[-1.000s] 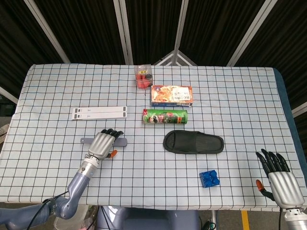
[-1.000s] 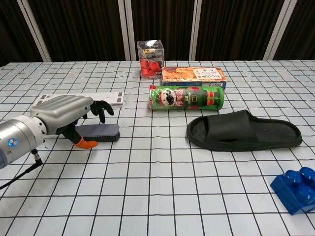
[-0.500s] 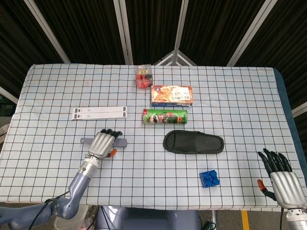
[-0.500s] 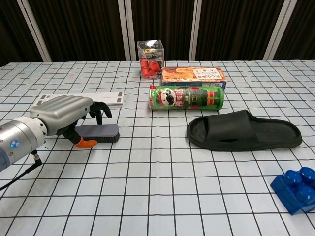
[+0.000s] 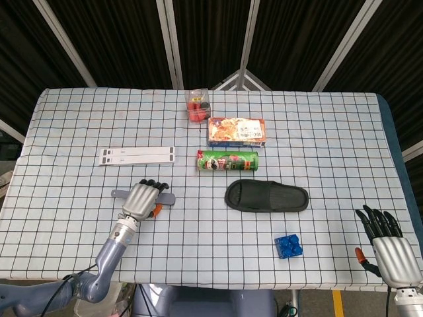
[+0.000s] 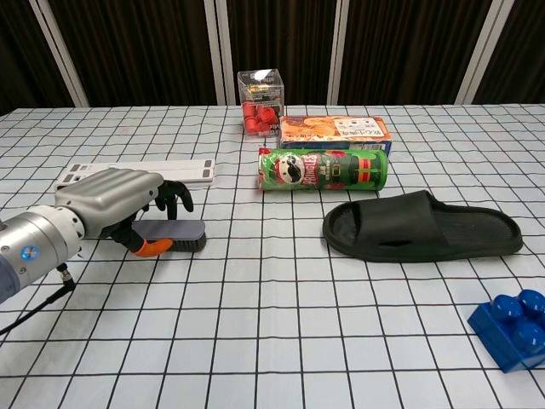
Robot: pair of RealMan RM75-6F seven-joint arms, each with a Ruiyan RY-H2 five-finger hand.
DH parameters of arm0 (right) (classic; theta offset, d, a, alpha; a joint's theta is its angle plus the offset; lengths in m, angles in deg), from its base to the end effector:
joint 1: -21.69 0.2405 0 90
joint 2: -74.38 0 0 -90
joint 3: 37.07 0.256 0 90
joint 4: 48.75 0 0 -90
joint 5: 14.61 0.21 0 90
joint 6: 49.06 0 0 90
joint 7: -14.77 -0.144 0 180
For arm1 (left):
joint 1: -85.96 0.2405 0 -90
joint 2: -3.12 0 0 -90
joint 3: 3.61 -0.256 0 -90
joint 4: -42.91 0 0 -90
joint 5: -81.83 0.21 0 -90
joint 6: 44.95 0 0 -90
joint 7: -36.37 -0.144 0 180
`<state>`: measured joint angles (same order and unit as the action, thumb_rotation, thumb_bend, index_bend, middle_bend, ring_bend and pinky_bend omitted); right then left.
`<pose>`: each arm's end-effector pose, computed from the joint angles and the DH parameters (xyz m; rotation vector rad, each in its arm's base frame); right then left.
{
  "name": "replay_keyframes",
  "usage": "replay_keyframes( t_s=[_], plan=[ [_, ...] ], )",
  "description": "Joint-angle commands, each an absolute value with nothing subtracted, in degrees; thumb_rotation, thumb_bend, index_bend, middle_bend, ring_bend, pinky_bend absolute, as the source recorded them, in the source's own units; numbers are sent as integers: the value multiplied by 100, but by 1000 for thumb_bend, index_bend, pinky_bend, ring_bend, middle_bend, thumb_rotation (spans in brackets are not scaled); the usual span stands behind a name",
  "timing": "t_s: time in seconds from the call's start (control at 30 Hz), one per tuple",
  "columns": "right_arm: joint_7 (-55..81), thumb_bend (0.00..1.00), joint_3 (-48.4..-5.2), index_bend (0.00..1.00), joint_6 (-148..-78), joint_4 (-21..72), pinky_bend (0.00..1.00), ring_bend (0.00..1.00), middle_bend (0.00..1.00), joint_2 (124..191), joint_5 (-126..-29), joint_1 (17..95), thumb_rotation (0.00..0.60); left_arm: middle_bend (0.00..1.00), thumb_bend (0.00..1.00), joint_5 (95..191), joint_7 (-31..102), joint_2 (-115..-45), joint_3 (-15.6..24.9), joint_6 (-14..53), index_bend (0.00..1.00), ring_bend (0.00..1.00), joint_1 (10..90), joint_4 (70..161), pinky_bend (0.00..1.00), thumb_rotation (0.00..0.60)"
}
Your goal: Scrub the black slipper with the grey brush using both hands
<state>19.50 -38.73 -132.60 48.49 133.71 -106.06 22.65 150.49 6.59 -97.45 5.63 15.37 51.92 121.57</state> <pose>-0.3065 -0.1416 0.1586 1.5131 -0.9234 0.7773 -0.1644 0.3016 -0.0653 -1.8404 -0.8765 -0.8565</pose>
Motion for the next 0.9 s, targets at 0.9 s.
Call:
replay_keyframes(
  t_s=[0.9],
  plan=[
    [1902,437,-3884,0,-13285,4850,0,0,0,13347,-10596,2268,600,588,567,15253,702,-10060,456,1877,449,483,5137,11716,524,600]
  ],
)
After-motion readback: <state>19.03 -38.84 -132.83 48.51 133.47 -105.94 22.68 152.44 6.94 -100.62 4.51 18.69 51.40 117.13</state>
